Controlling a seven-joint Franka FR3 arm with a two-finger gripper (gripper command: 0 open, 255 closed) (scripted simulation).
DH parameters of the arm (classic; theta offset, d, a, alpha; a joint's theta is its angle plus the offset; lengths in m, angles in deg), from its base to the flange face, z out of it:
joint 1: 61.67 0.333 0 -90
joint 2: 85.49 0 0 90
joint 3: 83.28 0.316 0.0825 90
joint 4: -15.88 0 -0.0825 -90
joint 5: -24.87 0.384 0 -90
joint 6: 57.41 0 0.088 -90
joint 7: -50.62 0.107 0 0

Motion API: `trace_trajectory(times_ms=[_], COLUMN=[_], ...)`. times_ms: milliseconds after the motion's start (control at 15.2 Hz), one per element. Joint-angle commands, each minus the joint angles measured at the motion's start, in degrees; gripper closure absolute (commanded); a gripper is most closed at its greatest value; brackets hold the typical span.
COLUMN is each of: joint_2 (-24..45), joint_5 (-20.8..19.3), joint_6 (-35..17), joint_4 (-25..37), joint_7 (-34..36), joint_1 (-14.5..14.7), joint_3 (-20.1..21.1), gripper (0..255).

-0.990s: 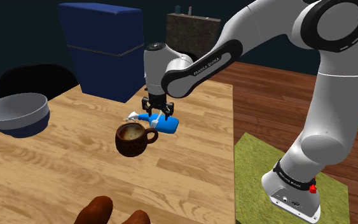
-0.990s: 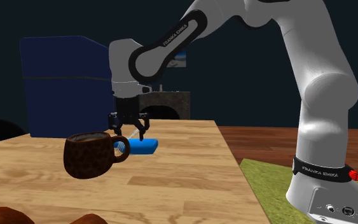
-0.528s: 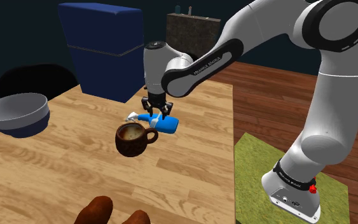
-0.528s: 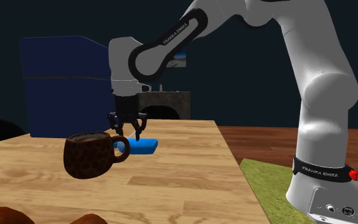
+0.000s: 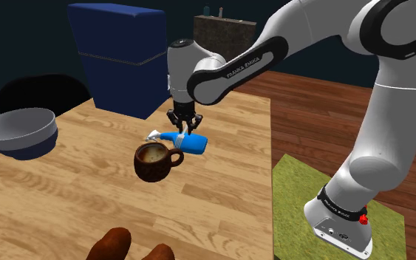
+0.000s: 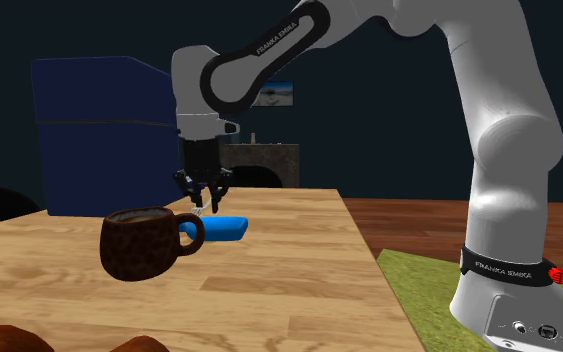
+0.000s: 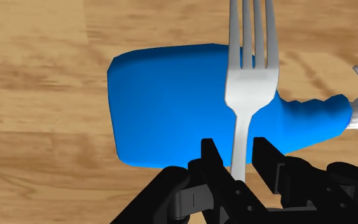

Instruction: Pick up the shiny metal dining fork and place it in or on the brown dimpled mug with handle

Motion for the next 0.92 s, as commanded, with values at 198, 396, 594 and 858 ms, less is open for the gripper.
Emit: trace_trajectory(times_ms=[198,396,594,858], joint_2=[-2.0,-3.1,-4.1,-5.2], joint_5=[1.7,2.7,3.5,4.5], joint_6=[3.2,5.1,7.0,9.7], joint_4=[1.6,2.6,3.8,5.5], joint_7=[-1.4,-2.2,-3.0,-4.0], joint_1=[-0.3,-0.5,-0.7,-0.8], joint_3=[0.6,0.9,1.1,1.3], gripper=[255,255,255,255])
